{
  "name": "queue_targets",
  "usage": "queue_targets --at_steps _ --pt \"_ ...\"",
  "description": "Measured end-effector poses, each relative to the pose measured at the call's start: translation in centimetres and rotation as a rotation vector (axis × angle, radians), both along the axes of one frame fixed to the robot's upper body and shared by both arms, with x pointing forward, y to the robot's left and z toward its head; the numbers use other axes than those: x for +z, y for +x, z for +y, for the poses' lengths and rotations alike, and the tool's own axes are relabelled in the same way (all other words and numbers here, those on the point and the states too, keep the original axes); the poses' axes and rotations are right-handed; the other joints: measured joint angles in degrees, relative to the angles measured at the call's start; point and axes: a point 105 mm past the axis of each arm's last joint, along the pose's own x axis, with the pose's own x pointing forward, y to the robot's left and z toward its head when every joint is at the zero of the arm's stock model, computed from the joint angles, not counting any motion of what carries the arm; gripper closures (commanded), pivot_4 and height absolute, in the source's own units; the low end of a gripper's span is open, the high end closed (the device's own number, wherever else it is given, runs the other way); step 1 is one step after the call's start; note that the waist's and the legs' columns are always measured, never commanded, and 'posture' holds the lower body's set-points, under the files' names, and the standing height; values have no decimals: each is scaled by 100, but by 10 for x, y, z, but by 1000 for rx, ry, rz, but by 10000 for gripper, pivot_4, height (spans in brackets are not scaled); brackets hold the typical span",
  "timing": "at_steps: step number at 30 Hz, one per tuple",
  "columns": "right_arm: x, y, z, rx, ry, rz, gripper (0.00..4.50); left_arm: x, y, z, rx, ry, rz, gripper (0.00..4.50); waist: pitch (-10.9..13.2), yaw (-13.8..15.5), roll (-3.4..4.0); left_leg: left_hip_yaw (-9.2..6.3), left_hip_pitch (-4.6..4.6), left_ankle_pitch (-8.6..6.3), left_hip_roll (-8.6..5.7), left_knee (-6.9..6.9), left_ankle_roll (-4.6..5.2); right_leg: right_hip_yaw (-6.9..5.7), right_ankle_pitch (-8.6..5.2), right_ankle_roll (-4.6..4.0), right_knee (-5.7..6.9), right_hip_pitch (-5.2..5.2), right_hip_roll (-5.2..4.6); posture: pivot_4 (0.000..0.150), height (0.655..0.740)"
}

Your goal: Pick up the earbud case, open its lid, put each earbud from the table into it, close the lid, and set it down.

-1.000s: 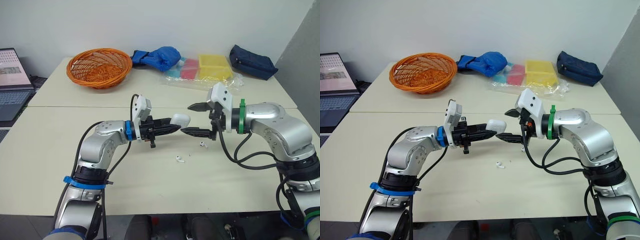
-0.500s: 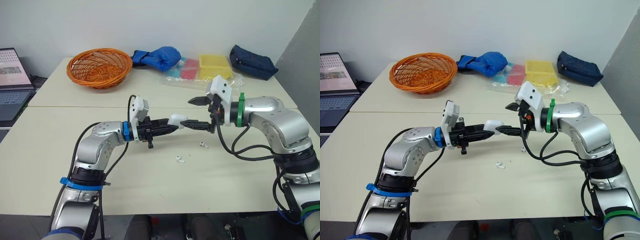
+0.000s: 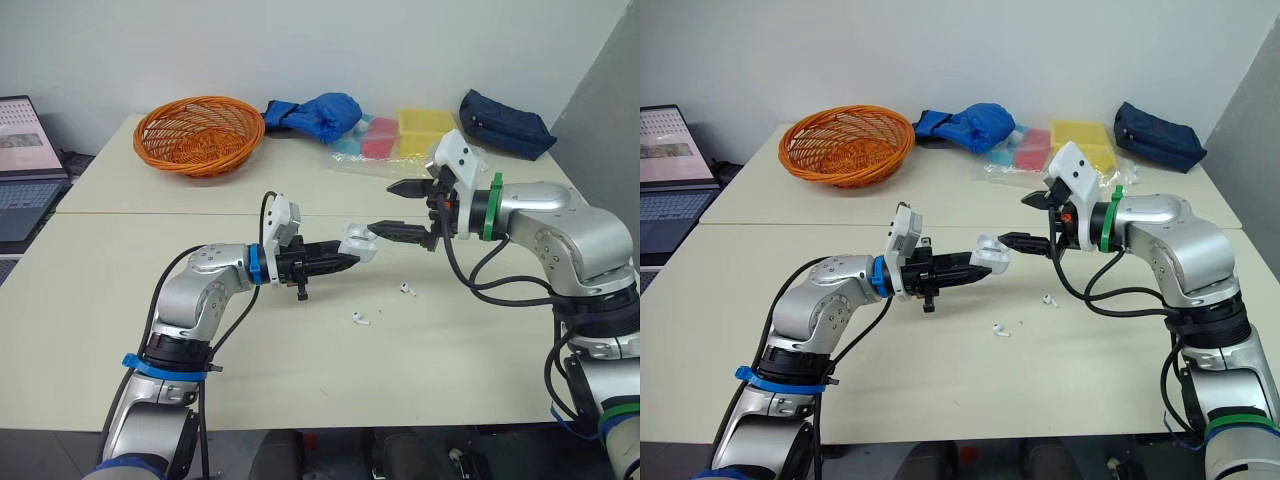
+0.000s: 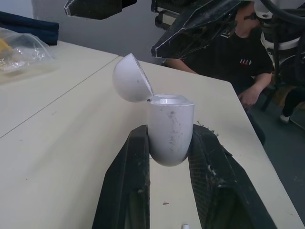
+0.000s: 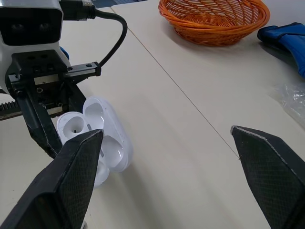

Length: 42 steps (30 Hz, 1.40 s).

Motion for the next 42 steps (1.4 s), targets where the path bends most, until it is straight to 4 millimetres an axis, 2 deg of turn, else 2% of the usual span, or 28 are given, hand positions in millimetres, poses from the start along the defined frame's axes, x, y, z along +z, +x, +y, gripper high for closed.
queue_targets --at_steps 8,10,11,15,19,22,26,29,31,36,39,42 --pt "6 -8 -15 7 45 82 305 3 13 5 81 -61 -54 37564 0 2 0 -3 -2 0 0 -1 0 -2 0 0 -2 0 -1 1500 7400" --pt "-5 -13 -23 9 22 111 305 5 16 8 113 -71 -64 37564 0 6 0 -4 -3 0 0 -2 0 -3 0 0 -6 1 -1 1500 7400" --pt "-16 -17 -27 8 14 148 305 7 18 13 140 -82 -83 37564 0 6 0 -3 -5 0 0 -3 0 -2 0 0 -7 1 -1 1500 7400" --pt "-42 -26 -28 33 -1 214 305 9 22 19 206 -93 -135 37564 0 -6 0 -1 -4 0 -1 -1 0 4 2 4 -4 -2 -2 1500 7400" --pt "-57 -41 -17 95 -54 190 305 14 24 24 264 -109 -211 37564 0 -6 -1 -3 2 0 2 -2 0 0 2 4 -4 3 1 1500 7400" --pt "-83 -48 -5 116 -80 229 305 11 22 28 293 -111 -241 37564 0 -7 -1 1 3 0 2 0 0 4 2 4 -3 2 1 1500 7400" --pt "-104 -50 9 111 -112 206 305 3 17 29 313 -107 -240 37564 -1 -1 -2 0 3 0 1 0 0 3 3 7 -5 3 -1 1500 7400" --pt "-131 -58 31 132 -137 211 305 3 18 30 327 -110 -240 37564 -1 1 -2 0 3 0 2 0 0 3 3 7 -2 1 1 1500 7400" --pt "-143 -58 41 129 -151 204 305 3 18 29 333 -111 -241 37564 -1 0 -2 1 4 0 1 2 0 1 3 7 0 2 2 1500 7400" --pt "-157 -44 41 62 -170 155 305 4 16 30 343 -112 -246 37564 -4 3 -6 2 6 0 -1 2 -1 0 7 14 -5 3 -1 1500 7400" --pt "-164 -41 41 48 -190 136 6115 6 16 30 353 -115 -254 37564 -4 4 -6 4 8 0 0 0 -1 0 7 14 -6 3 -1 1500 7400" --pt "-165 -41 40 54 -194 127 16454 7 15 30 355 -117 -260 37564 -4 4 -6 5 13 0 -1 1 0 -1 8 13 -4 8 0 1500 7400"
